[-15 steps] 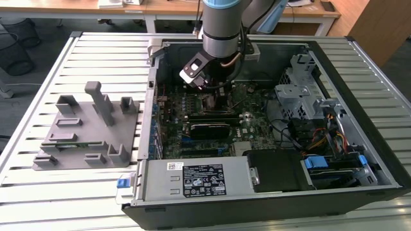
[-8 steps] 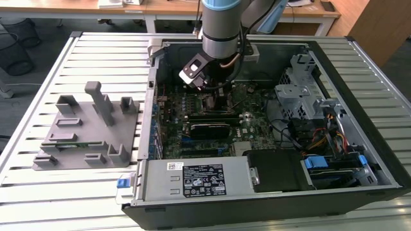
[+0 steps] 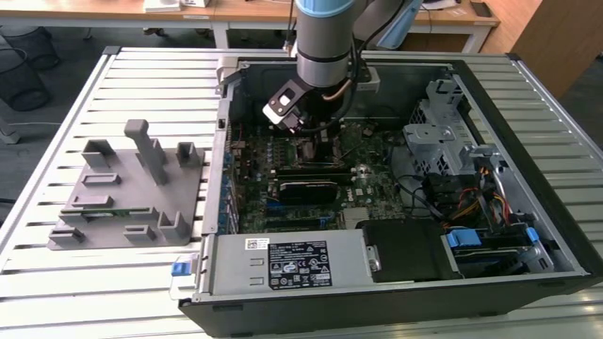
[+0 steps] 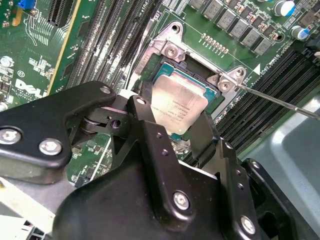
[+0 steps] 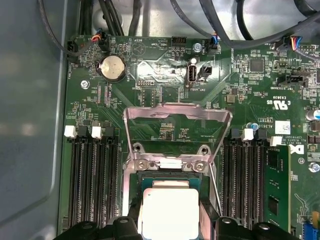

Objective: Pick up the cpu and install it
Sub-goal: 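Place the cpu into insertion slot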

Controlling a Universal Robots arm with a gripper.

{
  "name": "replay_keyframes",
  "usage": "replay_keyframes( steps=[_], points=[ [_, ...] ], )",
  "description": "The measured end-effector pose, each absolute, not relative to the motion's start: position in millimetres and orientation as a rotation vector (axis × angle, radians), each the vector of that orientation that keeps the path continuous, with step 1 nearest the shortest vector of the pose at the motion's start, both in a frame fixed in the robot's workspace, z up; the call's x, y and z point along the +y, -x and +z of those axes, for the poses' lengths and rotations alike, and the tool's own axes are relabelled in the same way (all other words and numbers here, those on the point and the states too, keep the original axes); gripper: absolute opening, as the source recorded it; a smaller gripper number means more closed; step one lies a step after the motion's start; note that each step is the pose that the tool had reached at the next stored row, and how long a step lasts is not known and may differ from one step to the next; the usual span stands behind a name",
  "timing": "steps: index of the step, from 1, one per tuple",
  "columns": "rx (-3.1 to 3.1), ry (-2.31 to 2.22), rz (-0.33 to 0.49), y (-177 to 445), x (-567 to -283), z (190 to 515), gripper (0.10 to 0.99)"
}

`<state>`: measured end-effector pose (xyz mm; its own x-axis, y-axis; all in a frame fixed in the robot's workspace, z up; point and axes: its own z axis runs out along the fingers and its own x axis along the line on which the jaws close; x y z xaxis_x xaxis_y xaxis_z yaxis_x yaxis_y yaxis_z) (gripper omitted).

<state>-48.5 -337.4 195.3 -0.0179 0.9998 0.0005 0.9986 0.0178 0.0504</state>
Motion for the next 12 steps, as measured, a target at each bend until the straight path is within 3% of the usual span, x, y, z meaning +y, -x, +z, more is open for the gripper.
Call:
replay_keyframes(
  steps=[12],
  points=[
    [2.216, -2.177, 0.057, 48.5, -336.8, 192.4, 0.545]
  ],
)
